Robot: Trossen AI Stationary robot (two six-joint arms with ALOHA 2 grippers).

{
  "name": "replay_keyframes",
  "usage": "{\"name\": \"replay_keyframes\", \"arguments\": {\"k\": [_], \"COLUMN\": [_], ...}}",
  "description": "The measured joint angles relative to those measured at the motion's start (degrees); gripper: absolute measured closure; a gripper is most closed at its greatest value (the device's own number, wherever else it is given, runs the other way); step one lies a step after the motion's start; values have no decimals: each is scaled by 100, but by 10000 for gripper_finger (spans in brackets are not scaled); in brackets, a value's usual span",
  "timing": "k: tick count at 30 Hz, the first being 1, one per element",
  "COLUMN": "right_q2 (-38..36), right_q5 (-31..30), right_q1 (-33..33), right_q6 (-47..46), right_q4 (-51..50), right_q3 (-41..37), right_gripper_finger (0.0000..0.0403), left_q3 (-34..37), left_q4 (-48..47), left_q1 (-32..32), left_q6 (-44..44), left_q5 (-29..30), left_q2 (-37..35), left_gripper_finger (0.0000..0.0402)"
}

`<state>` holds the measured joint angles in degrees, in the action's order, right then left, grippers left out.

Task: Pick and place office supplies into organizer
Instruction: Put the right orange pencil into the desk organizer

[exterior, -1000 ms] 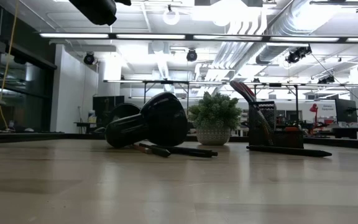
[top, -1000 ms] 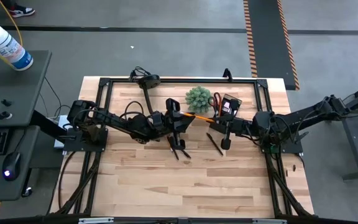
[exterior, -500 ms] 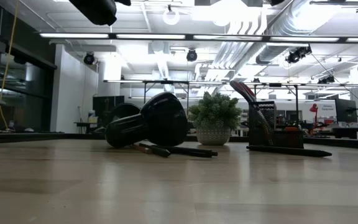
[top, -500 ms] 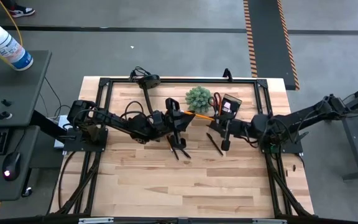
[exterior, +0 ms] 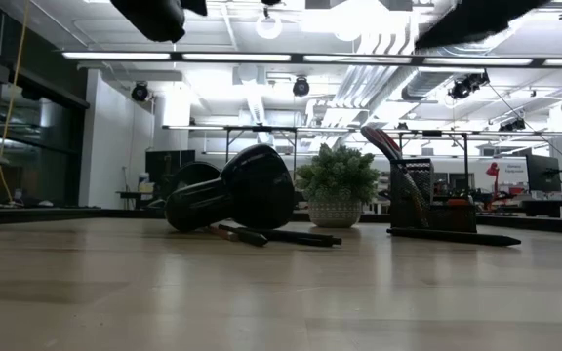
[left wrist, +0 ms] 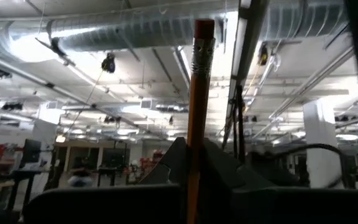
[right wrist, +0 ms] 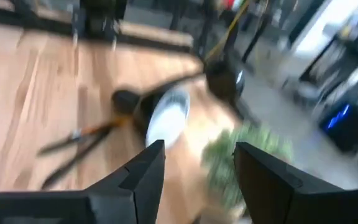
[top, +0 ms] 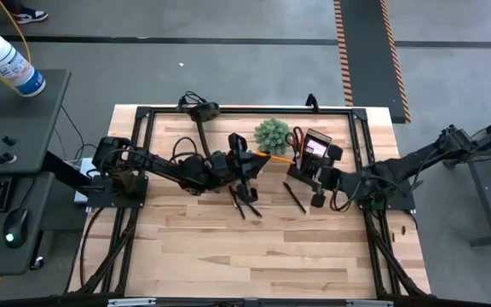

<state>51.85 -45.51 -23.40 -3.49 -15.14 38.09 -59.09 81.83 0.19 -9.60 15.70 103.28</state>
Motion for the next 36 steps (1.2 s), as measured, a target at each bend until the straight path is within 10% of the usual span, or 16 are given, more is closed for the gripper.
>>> {"name": "replay_keyframes", "arguments": {"k": [10,36], "right_q2": [-49,-49], "right_q5": [-588,-1202], "right_q1": [-964,-2015], "right_q6": [-2653,-3013], "right_q4": [-2122,-2066], "right_q3": [0,0], "right_gripper_finger": [222,226], "left_q3": [-555,-2131], "left_q4": [-640,-3354], "left_q1": [651,956], "left_q6": [710,755], "left_q5": [-111,316], "left_q2": [858,2342], "left_gripper_finger": [390,386]}}
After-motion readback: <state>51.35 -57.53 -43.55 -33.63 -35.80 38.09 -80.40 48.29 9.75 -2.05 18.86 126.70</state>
